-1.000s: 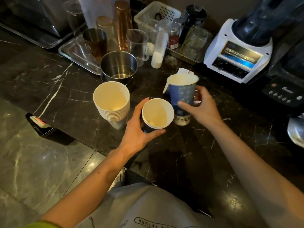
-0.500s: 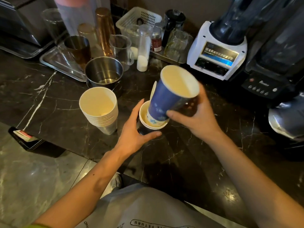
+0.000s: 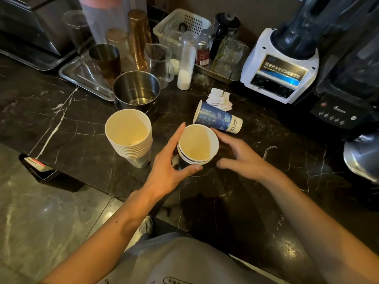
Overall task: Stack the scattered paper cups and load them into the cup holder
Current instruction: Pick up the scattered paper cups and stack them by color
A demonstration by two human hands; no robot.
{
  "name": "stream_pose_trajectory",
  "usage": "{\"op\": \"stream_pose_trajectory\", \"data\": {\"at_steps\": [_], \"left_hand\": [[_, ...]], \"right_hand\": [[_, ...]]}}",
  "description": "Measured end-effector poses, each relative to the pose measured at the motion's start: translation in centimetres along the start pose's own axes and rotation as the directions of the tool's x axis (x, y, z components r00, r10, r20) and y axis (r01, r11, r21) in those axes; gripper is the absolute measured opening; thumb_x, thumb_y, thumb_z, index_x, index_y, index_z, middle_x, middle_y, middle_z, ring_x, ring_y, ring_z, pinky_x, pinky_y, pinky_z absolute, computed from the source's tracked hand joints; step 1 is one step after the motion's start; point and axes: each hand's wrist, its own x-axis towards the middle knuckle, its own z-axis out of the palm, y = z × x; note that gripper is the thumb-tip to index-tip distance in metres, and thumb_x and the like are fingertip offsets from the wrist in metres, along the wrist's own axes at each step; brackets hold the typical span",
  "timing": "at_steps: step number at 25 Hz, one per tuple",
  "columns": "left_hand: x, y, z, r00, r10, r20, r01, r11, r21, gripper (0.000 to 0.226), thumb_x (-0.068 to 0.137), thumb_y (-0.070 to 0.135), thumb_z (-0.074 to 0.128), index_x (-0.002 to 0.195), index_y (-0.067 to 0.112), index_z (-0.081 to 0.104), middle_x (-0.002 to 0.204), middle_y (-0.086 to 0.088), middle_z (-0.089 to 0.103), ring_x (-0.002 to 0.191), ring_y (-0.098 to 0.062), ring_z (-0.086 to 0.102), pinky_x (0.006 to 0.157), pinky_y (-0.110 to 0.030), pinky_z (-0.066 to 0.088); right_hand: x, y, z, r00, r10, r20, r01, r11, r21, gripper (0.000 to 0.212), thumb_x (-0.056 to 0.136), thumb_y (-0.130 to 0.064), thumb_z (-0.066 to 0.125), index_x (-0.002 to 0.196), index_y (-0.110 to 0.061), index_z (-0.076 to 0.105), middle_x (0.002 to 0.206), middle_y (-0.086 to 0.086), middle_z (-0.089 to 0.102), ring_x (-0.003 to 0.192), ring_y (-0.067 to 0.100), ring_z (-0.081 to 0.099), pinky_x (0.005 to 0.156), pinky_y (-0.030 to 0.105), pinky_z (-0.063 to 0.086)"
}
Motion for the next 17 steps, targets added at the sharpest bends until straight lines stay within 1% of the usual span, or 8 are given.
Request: {"op": "stream_pose_trajectory", "data": {"at_steps": [2, 3, 5, 6, 8, 10, 15, 17], "left_hand": [[0.0, 0.0, 0.0, 1.000, 0.006, 0.006, -0.006, 1.000, 0.007, 0.093, 0.075, 0.035, 0.081, 0.148, 0.048, 0.024, 0.148, 0.031, 0.038, 0.142, 0.001, 0.036, 0.118, -0.033, 0.032], [0.0, 0.0, 0.0, 1.000, 0.003, 0.004, -0.003, 1.000, 0.010, 0.091, 0.075, 0.036, 0.081, 0.147, 0.048, 0.026, 0.147, 0.032, 0.039, 0.141, 0.002, 0.037, 0.118, -0.033, 0.033], [-0.1, 0.0, 0.0, 1.000, -0.011, -0.008, 0.011, 1.000, 0.020, 0.090, 0.076, 0.035, 0.081, 0.147, 0.050, 0.027, 0.147, 0.030, 0.040, 0.141, 0.001, 0.037, 0.118, -0.035, 0.033], [-0.1, 0.0, -0.1, 1.000, -0.018, -0.012, 0.018, 0.999, 0.029, 0.090, 0.076, 0.035, 0.081, 0.146, 0.051, 0.027, 0.147, 0.030, 0.039, 0.141, 0.000, 0.037, 0.118, -0.037, 0.033], [-0.2, -0.1, -0.1, 1.000, -0.027, -0.004, 0.028, 0.999, 0.045, 0.090, 0.077, 0.034, 0.081, 0.146, 0.052, 0.026, 0.146, 0.034, 0.039, 0.141, 0.000, 0.037, 0.119, -0.038, 0.033], [-0.3, 0.0, 0.0, 0.999, -0.043, -0.012, 0.044, 0.998, 0.049, 0.090, 0.078, 0.032, 0.081, 0.146, 0.052, 0.026, 0.144, 0.036, 0.038, 0.141, 0.000, 0.037, 0.119, -0.038, 0.033], [-0.3, 0.0, 0.2, 0.997, -0.071, -0.002, 0.071, 0.996, 0.047, 0.090, 0.079, 0.027, 0.081, 0.144, 0.055, 0.024, 0.140, 0.042, 0.038, 0.140, 0.004, 0.036, 0.118, -0.030, 0.031], [-0.4, -0.2, 0.2, 0.998, -0.068, -0.010, 0.068, 0.997, 0.045, 0.090, 0.080, 0.026, 0.080, 0.143, 0.055, 0.023, 0.140, 0.042, 0.038, 0.140, 0.005, 0.036, 0.117, -0.025, 0.032]], "right_hand": [[1.1, 0.4, -1.8, 0.993, 0.079, -0.084, -0.073, 0.994, 0.078, 0.085, 0.076, -0.005, 0.065, 0.151, -0.022, 0.030, 0.150, -0.004, 0.042, 0.139, 0.008, 0.037, 0.116, 0.031, 0.031], [2.2, 0.9, -2.6, 0.978, 0.110, -0.178, -0.106, 0.994, 0.029, 0.083, 0.080, -0.005, 0.067, 0.151, -0.024, 0.029, 0.150, -0.002, 0.041, 0.139, 0.011, 0.037, 0.116, 0.034, 0.031], [5.0, 2.1, -4.2, 0.924, 0.118, -0.364, -0.214, 0.947, -0.239, 0.087, 0.082, -0.018, 0.074, 0.153, -0.021, 0.024, 0.155, 0.005, 0.032, 0.141, 0.020, 0.033, 0.116, 0.036, 0.027], [6.6, 2.7, -4.6, 0.915, 0.106, -0.389, -0.257, 0.896, -0.363, 0.092, 0.081, -0.027, 0.077, 0.153, -0.018, 0.021, 0.157, 0.008, 0.027, 0.143, 0.023, 0.029, 0.115, 0.036, 0.024], [9.4, 3.9, -5.2, 0.938, 0.121, -0.324, -0.284, 0.804, -0.522, 0.100, 0.079, -0.039, 0.077, 0.154, -0.014, 0.015, 0.161, 0.009, 0.019, 0.147, 0.025, 0.021, 0.117, 0.038, 0.020], [11.3, 4.9, -5.5, 0.950, 0.183, -0.251, -0.300, 0.751, -0.588, 0.102, 0.079, -0.044, 0.076, 0.154, -0.015, 0.013, 0.160, 0.009, 0.020, 0.147, 0.027, 0.021, 0.118, 0.042, 0.022], [11.7, 6.0, -5.0, 0.928, 0.076, -0.364, -0.349, 0.511, -0.785, 0.073, 0.087, -0.035, 0.068, 0.147, -0.015, 0.031, 0.142, 0.015, 0.037, 0.129, 0.035, 0.038, 0.101, 0.047, 0.042], [11.3, 6.4, -4.9, 0.931, 0.069, -0.358, -0.342, 0.505, -0.793, 0.065, 0.088, -0.034, 0.067, 0.143, -0.016, 0.037, 0.138, 0.014, 0.037, 0.127, 0.034, 0.038, 0.099, 0.046, 0.042]]}}
